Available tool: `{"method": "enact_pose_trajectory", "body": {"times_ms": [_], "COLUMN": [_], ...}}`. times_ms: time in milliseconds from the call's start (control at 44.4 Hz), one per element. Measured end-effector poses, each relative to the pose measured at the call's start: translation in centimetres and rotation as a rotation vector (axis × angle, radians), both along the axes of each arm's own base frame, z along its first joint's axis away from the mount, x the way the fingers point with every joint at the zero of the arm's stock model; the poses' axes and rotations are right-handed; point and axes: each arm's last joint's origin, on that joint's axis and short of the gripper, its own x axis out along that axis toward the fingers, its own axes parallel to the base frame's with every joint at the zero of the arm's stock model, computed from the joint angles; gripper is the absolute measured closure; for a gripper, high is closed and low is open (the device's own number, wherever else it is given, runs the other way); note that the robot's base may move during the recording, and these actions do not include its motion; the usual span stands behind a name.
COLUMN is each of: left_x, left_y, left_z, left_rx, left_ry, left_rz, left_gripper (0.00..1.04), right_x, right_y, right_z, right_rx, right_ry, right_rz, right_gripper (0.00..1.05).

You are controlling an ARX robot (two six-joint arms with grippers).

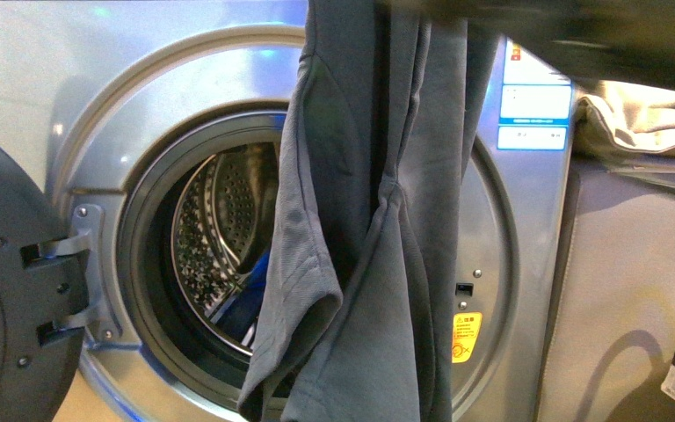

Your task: Collect clothes from washing machine

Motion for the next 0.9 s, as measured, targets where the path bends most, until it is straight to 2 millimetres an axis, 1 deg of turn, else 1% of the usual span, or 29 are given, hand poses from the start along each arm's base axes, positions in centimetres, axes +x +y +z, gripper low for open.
{"method": "enact_pose_trajectory", "body": {"times_ms": [135,225,316,383,609,722,902], "left_x": [0.0,0.0,0.0,0.0,0.0,0.0,0.0], "left_y": [0.0,0.0,0.0,0.0,0.0,0.0,0.0], "left_z": [0.0,0.0,0.0,0.0,0.0,0.0,0.0], "left_rx": [0.0,0.0,0.0,0.0,0.0,0.0,0.0], "left_ry": [0.0,0.0,0.0,0.0,0.0,0.0,0.0], "left_rz": [0.0,0.0,0.0,0.0,0.0,0.0,0.0], "left_gripper": [0.98,0.98,0.98,0.98,0.98,0.98,0.98], "right_x": [1.8,2.7,3.3,3.8,4.5,4.9,6.2], "right_y": [0.6,0.7,0.5,0.3,-0.2,-0.9,-2.9], "right_z": [0.1,0.2,0.2,0.4,1.0,1.3,1.2], "right_rx": [-0.011,-0.003,0.002,-0.004,-0.031,-0.049,-0.05], "right_ry": [-0.038,-0.058,-0.083,-0.138,-0.22,-0.241,-0.208], "right_rz": [-0.123,-0.2,-0.259,-0.306,-0.359,-0.393,-0.459], "right_gripper": [0.08,0.08,0.08,0.08,0.08,0.08,0.08]}}
